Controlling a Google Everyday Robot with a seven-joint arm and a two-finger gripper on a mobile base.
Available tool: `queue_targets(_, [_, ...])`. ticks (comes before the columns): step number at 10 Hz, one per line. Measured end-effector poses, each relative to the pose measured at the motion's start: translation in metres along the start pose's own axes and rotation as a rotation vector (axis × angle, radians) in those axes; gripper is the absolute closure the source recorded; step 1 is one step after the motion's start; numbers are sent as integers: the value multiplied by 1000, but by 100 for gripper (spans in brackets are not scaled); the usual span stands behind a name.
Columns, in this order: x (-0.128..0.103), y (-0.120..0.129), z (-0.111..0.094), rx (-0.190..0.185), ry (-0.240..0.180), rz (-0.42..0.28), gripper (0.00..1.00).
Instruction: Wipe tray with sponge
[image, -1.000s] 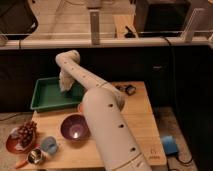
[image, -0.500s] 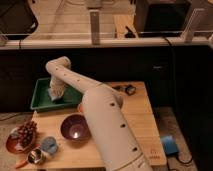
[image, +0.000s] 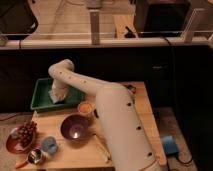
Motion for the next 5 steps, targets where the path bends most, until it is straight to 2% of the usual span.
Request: queue_targets(5, [0, -1, 0, 2, -1, 0, 100])
